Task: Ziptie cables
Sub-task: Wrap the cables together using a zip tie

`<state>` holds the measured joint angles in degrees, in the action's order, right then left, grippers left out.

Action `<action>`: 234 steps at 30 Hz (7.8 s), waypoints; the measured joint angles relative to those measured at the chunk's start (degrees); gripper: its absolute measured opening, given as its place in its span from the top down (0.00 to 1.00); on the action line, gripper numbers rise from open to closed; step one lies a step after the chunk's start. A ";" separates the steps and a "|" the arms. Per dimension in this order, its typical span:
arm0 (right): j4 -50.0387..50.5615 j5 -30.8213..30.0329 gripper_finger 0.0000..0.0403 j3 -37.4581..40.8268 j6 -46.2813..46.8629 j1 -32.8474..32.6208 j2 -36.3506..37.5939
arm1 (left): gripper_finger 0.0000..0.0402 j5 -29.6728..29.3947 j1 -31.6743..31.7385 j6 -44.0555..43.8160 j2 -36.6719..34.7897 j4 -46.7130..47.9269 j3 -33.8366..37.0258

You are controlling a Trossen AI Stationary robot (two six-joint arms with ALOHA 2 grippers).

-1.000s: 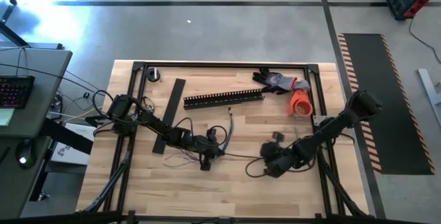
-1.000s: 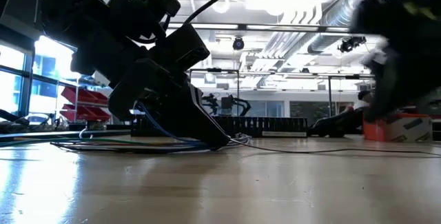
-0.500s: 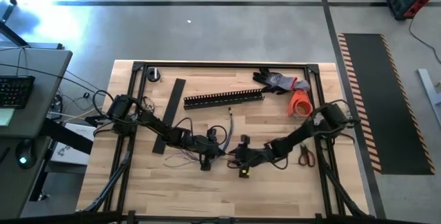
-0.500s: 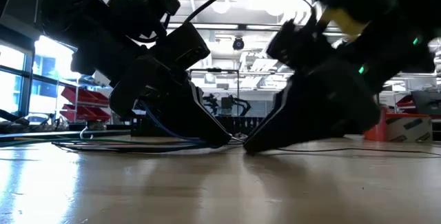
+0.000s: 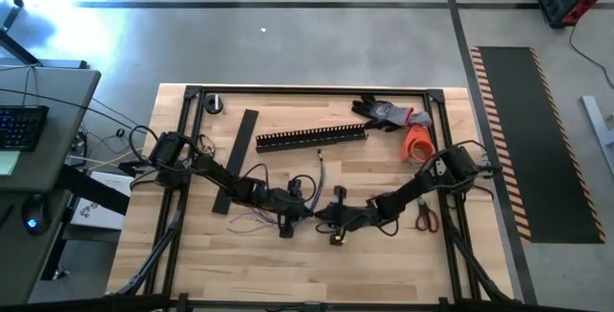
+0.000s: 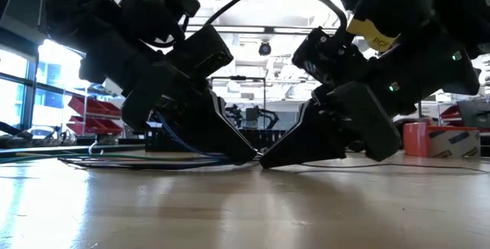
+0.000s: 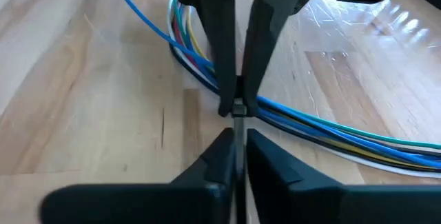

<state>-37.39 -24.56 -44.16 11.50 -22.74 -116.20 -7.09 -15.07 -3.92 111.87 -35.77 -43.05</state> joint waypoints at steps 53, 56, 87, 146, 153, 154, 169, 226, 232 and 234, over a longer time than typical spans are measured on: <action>9.73 12.79 0.63 -3.47 -2.00 4.27 2.01 | 1.00 -0.85 -0.90 -0.48 -0.04 1.25 0.04; 9.70 12.31 0.67 -6.14 -3.25 4.37 -0.57 | 1.00 -0.70 -0.90 -0.49 -0.04 1.30 0.04; 21.80 15.87 0.82 -7.99 -3.46 4.43 2.23 | 1.00 -0.80 -1.21 -0.92 -0.02 1.62 0.00; 24.92 4.48 1.00 -3.76 21.05 -4.37 3.20 | 1.00 -1.53 -1.55 -3.98 -0.07 -5.74 5.60; 27.46 5.02 0.98 -4.71 12.08 -4.03 6.95 | 1.00 -1.01 -1.57 -3.91 -0.07 -7.03 5.63; 27.84 5.33 0.96 -5.31 9.91 -3.75 7.08 | 1.00 -1.01 -1.57 -3.93 -0.07 -7.03 5.64; 19.84 5.45 0.72 -11.54 1.01 2.14 -0.67 | 1.00 -1.03 -1.66 -4.44 -0.02 -7.60 5.66; 17.88 3.74 1.00 -8.44 10.07 0.24 -0.81 | 0.84 0.74 -0.68 -4.73 -0.66 -4.46 4.09; 17.92 3.72 1.00 -8.44 10.17 0.24 -0.81 | 0.98 0.70 -0.70 -4.55 -0.66 -4.33 4.09; 18.17 3.36 1.00 -8.49 10.52 -0.01 -0.81 | 0.98 0.72 -0.70 -4.88 -0.67 -4.01 4.09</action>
<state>-19.22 -21.19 -52.65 22.02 -22.75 -117.01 -6.37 -15.77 -8.81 111.20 -39.78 -38.96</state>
